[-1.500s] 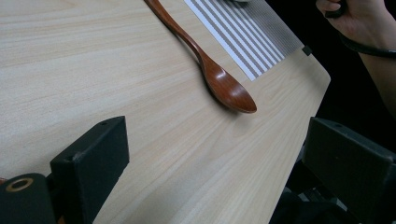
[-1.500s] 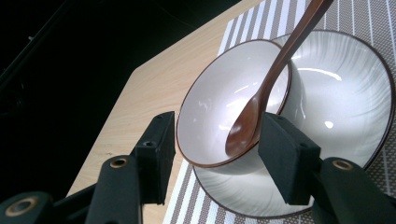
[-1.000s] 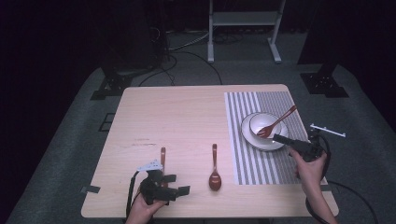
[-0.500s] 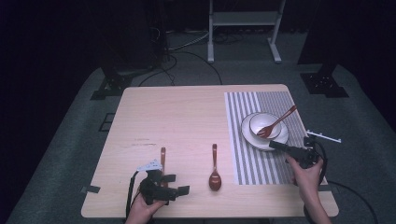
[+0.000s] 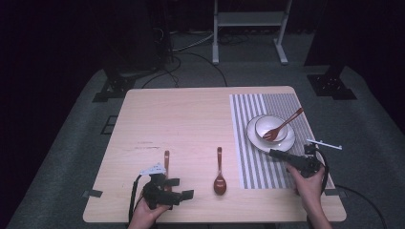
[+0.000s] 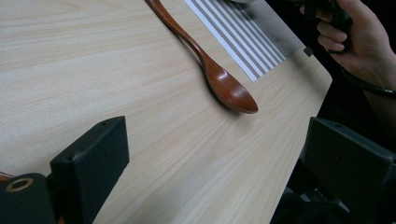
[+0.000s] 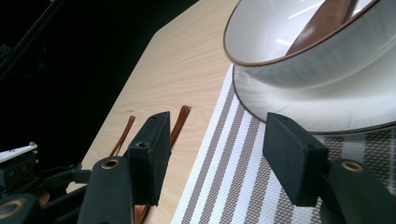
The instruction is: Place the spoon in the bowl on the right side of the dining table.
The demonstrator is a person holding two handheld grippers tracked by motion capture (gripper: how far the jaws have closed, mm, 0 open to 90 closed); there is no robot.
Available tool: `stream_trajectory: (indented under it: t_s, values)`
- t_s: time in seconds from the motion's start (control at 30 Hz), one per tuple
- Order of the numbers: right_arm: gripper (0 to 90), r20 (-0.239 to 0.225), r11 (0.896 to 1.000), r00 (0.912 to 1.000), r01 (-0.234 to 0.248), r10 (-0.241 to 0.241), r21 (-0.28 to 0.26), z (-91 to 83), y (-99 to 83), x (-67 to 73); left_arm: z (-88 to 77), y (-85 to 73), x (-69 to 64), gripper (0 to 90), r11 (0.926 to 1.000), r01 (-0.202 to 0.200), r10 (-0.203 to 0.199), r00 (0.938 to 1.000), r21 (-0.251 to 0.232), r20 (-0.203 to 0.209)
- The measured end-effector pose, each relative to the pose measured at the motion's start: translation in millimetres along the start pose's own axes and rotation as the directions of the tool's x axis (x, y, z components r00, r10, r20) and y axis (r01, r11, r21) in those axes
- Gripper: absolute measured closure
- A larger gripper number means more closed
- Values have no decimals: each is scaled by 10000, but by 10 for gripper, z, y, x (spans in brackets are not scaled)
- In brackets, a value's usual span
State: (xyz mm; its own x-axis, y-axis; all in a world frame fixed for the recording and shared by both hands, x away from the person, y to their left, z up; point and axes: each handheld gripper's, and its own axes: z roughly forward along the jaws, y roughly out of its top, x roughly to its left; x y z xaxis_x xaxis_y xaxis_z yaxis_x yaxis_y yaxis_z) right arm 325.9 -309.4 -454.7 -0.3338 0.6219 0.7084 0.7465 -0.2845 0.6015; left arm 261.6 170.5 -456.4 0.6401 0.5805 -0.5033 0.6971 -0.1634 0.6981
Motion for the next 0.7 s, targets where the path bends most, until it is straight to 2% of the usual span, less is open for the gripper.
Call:
stream_trajectory:
  t_s: [0.7]
  values:
    - [395,-250,9989,9994,260,-251,378,62,-243,136,-1,-1,11,62,10000,55,-56,10000,-33,-8]
